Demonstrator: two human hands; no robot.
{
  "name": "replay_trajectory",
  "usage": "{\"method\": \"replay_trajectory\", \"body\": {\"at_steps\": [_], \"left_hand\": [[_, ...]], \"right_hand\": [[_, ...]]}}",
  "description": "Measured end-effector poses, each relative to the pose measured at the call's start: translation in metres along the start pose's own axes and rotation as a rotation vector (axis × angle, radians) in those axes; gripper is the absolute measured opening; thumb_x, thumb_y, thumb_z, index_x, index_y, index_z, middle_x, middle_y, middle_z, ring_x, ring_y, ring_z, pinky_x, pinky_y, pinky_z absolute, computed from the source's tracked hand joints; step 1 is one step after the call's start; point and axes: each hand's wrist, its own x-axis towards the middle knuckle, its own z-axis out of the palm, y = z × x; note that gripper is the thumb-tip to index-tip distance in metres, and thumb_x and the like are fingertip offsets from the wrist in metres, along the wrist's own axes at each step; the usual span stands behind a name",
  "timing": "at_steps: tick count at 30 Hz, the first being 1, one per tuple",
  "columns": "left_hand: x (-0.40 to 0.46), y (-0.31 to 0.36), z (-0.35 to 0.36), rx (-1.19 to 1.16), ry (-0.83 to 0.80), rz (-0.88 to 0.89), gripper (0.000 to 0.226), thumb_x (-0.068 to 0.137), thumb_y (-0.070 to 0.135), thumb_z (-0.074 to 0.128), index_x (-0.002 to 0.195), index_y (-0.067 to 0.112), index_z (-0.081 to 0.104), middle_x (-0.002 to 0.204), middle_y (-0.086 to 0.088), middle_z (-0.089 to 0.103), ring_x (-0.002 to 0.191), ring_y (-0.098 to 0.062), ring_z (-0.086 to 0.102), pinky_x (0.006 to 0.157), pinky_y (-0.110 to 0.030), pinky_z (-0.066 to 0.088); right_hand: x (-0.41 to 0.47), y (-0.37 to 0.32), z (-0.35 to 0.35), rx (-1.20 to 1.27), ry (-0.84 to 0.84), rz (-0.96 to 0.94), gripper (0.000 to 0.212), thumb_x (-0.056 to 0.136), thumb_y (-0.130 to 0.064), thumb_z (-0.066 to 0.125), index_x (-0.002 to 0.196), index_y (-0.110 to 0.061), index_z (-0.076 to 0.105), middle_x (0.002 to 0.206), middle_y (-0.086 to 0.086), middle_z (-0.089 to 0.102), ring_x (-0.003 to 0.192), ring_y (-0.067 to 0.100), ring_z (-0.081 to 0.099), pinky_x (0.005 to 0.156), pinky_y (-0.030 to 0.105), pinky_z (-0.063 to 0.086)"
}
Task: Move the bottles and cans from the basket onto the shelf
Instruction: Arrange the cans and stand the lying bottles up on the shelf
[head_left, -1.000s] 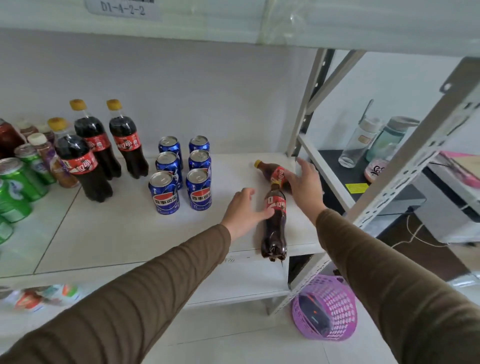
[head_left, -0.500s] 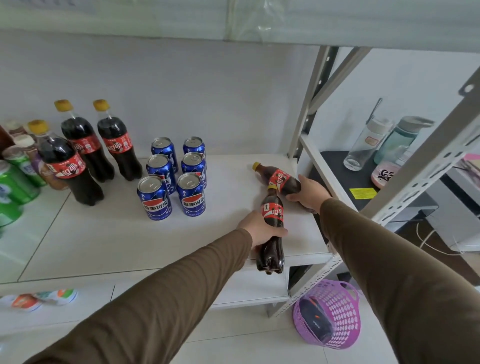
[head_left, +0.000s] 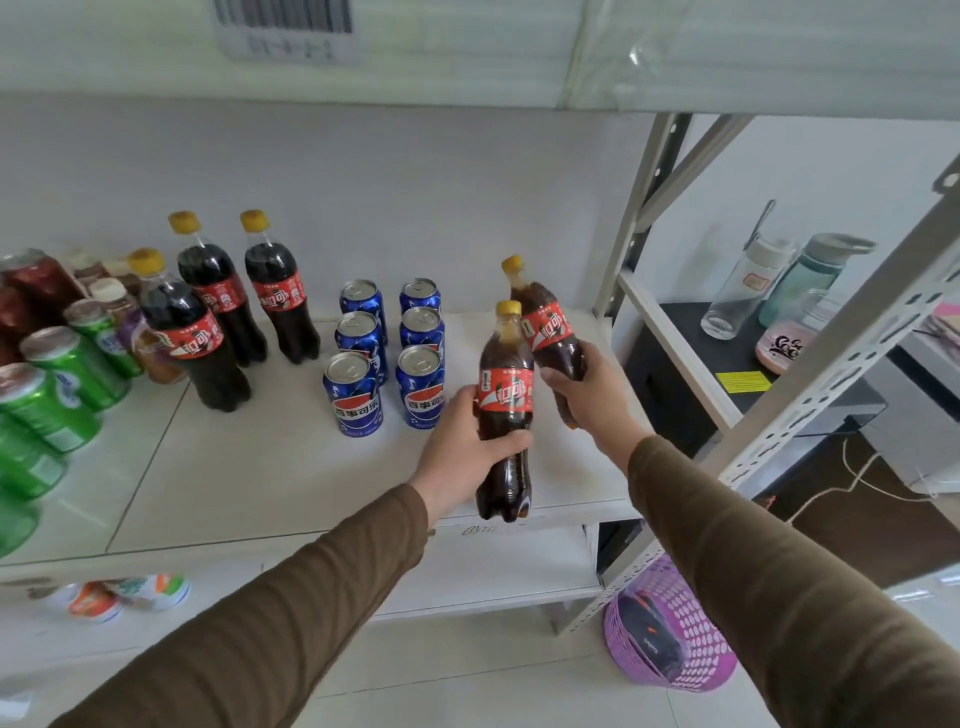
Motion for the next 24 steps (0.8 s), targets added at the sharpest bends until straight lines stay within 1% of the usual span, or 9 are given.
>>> {"method": "replay_trajectory", "body": {"at_steps": [2,4,8,10,13,16,18,20,24], "left_hand": [[-0.017,0.001,-0.031,-0.070,0.019,0.027,0.072,0.072,0.041,0.084,0.133,0.037,0.046,0.123,0.017,0.061,0.111,0.000,0.059,0.090,-0.024,0.046],[-0.036,-0.002,-0.064,-0.104,0.050,0.049,0.072,0.074,0.040,0.085,0.134,0.042,0.045,0.126,0.020,0.060,0.114,0.002,0.057,0.094,-0.024,0.045],[-0.075,-0.015,-0.130,-0.017,0.167,0.121,0.071,0.077,0.040,0.082,0.135,0.047,0.041,0.125,0.029,0.054,0.111,0.013,0.051,0.082,-0.012,0.038],[-0.092,-0.027,-0.160,0.012,0.223,0.135,0.074,0.078,0.040,0.082,0.137,0.046,0.039,0.128,0.027,0.054,0.114,0.006,0.050,0.083,-0.016,0.038],[-0.111,-0.047,-0.199,0.026,0.284,0.119,0.078,0.077,0.039,0.083,0.139,0.048,0.036,0.129,0.027,0.053,0.117,0.000,0.050,0.090,-0.027,0.042],[-0.121,-0.065,-0.229,0.030,0.358,0.097,0.080,0.074,0.037,0.086,0.138,0.050,0.039,0.125,0.032,0.056,0.114,0.004,0.053,0.093,-0.032,0.045],[-0.122,-0.076,-0.246,0.037,0.397,0.087,0.080,0.073,0.035,0.087,0.138,0.048,0.041,0.127,0.024,0.060,0.115,-0.004,0.056,0.096,-0.038,0.048],[-0.118,-0.085,-0.259,0.045,0.431,0.079,0.081,0.073,0.033,0.087,0.139,0.045,0.042,0.129,0.015,0.062,0.116,-0.011,0.059,0.098,-0.045,0.049],[-0.103,-0.099,-0.280,0.019,0.448,0.079,0.078,0.074,0.026,0.086,0.137,0.043,0.044,0.127,0.013,0.064,0.115,-0.012,0.062,0.100,-0.047,0.050]], "right_hand": [[-0.027,-0.024,0.017,0.118,-0.013,0.009,0.050,0.089,-0.034,0.071,0.133,-0.031,0.048,0.103,-0.019,0.059,0.092,0.004,0.058,0.064,0.022,0.043],[-0.055,-0.048,0.035,0.200,-0.049,0.002,0.050,0.090,-0.034,0.070,0.134,-0.032,0.046,0.105,-0.020,0.058,0.094,0.004,0.057,0.066,0.022,0.043],[-0.109,-0.087,0.082,0.362,-0.153,-0.061,0.044,0.090,-0.028,0.071,0.130,-0.030,0.051,0.111,-0.011,0.066,0.097,0.010,0.065,0.071,0.021,0.050],[-0.131,-0.100,0.109,0.412,-0.205,-0.097,0.039,0.090,-0.024,0.072,0.122,-0.038,0.054,0.105,-0.019,0.069,0.097,0.005,0.067,0.065,0.013,0.052],[-0.154,-0.116,0.152,0.417,-0.282,-0.112,0.044,0.089,-0.029,0.073,0.122,-0.046,0.051,0.107,-0.029,0.066,0.099,-0.011,0.061,0.070,0.009,0.048],[-0.162,-0.128,0.193,0.442,-0.329,-0.120,0.044,0.088,-0.025,0.074,0.115,-0.049,0.048,0.103,-0.034,0.065,0.098,-0.016,0.060,0.066,0.005,0.048],[-0.159,-0.136,0.218,0.430,-0.345,-0.116,0.047,0.089,-0.022,0.073,0.121,-0.045,0.047,0.109,-0.028,0.064,0.101,-0.013,0.060,0.071,0.008,0.048],[-0.152,-0.140,0.242,0.411,-0.342,-0.101,0.052,0.090,-0.018,0.072,0.130,-0.034,0.043,0.118,-0.018,0.061,0.106,-0.004,0.058,0.085,0.017,0.043],[-0.126,-0.142,0.276,0.355,-0.306,-0.050,0.058,0.090,-0.012,0.070,0.138,-0.022,0.039,0.130,-0.004,0.057,0.119,0.012,0.053,0.101,0.035,0.043]]}}
